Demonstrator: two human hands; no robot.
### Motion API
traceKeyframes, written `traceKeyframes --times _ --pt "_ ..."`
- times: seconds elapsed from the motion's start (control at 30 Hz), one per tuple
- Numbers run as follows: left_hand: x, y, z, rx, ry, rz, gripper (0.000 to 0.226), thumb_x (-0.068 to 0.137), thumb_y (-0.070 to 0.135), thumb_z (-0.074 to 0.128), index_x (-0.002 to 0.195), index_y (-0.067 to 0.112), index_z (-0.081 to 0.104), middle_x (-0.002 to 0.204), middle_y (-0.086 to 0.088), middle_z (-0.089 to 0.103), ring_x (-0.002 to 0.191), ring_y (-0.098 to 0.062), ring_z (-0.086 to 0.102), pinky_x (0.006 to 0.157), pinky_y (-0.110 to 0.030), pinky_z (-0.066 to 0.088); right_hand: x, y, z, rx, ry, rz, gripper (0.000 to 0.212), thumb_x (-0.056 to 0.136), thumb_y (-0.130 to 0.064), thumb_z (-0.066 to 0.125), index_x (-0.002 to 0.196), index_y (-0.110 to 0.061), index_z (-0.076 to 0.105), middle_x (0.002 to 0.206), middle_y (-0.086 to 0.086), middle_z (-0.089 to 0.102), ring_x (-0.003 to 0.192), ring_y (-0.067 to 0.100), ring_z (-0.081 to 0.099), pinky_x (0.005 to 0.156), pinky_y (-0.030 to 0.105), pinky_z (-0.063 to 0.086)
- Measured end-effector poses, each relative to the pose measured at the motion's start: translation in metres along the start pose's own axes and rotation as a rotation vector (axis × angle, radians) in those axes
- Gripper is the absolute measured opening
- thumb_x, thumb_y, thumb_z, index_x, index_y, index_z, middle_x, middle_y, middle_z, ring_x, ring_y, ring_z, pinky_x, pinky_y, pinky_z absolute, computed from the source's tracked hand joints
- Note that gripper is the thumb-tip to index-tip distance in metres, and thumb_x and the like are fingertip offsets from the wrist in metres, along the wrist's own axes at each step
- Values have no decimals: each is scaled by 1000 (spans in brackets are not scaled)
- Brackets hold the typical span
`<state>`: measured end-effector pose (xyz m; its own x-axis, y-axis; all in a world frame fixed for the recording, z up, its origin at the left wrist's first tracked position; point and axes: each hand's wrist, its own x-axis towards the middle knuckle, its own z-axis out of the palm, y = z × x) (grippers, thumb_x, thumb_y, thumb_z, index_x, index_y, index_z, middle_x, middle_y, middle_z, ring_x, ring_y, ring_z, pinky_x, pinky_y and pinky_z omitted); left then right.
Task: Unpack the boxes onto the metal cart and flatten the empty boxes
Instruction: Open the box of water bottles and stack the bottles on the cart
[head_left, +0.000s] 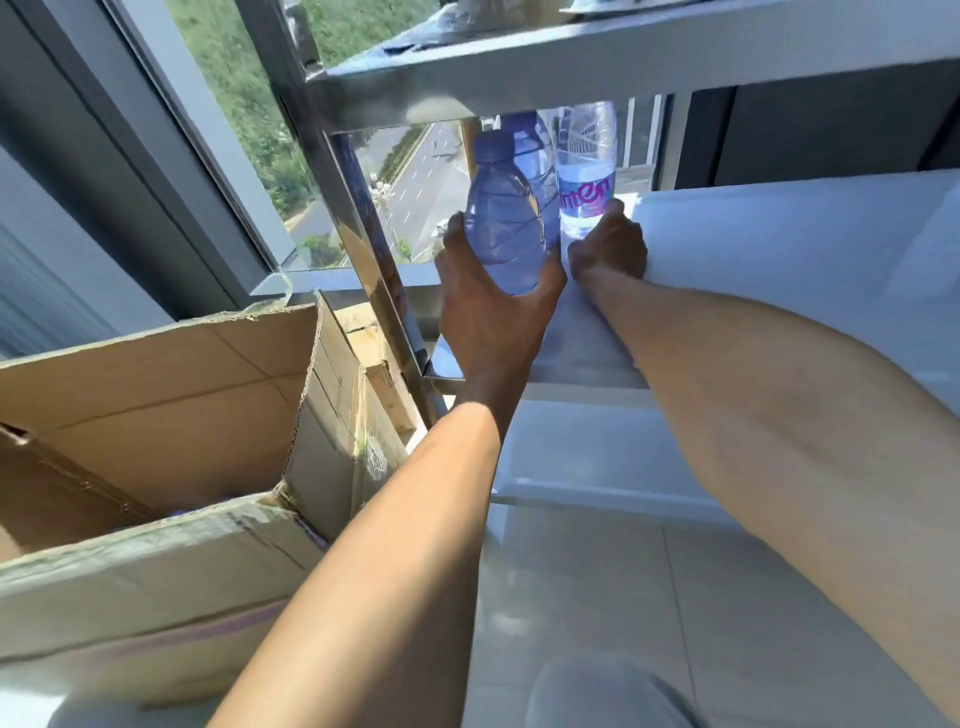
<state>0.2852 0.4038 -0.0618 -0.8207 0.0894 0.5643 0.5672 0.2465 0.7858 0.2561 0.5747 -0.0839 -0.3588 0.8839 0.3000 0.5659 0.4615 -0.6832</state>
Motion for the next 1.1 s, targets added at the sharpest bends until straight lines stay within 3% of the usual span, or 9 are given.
traceKeyframes --times 0.23,0.37,0.7,0.77,0.83,0.9,0.97,1.1 --pt "-2 -7 3 1 25 0 86 62 60 70 136 25 41 123 7 57 111 -8 54 79 -20 39 -10 -6 6 -194 44 -40 52 93 -31 49 138 -8 36 128 11 57 120 30 53 96 38 42" --pt "-3 -8 6 0 50 9 84 65 62 69 136 26 41 125 10 56 113 -5 48 76 -14 32 -16 -8 5 -256 53 -28 53 94 -35 47 140 -11 36 129 10 56 119 30 52 95 39 40" --pt "-5 -6 -3 53 6 0 90 65 66 70 138 25 38 126 8 57 111 -7 53 75 -14 32 -25 -6 -9 -206 -14 -56 44 96 -26 45 138 -17 39 130 7 55 120 29 50 98 40 42" --pt "-8 -8 -12 79 -46 -7 95 65 69 71 141 24 35 127 3 56 112 -13 57 77 -20 41 -32 -7 -13 -166 -24 -59 40 95 -21 43 135 -17 43 128 8 56 119 31 51 98 41 43" --pt "-13 -12 -28 96 -131 -23 98 67 65 72 145 23 30 134 -1 52 118 -19 56 88 -31 49 -42 -6 -22 -133 -40 -34 39 93 -18 43 132 -17 46 125 9 57 117 32 53 96 41 45" --pt "-17 -11 -48 148 -190 -44 94 70 61 71 146 22 30 140 -1 48 124 -21 52 95 -39 48 -55 -7 -35 -118 -60 9 38 92 -19 47 130 -15 47 124 12 56 116 33 53 94 43 45" --pt "-21 -6 -69 242 -233 -44 77 75 56 70 138 21 44 132 1 56 116 -20 57 90 -37 49 -70 -11 -50 -82 -63 63 38 92 -18 48 130 -13 48 123 14 55 116 34 53 92 42 44" --pt "-17 14 -115 318 -410 -63 35 76 49 72 94 19 71 77 3 70 70 -16 66 61 -21 41 -113 -30 -84 131 -23 254 30 92 -16 47 120 -13 54 120 14 59 111 33 58 87 39 45"
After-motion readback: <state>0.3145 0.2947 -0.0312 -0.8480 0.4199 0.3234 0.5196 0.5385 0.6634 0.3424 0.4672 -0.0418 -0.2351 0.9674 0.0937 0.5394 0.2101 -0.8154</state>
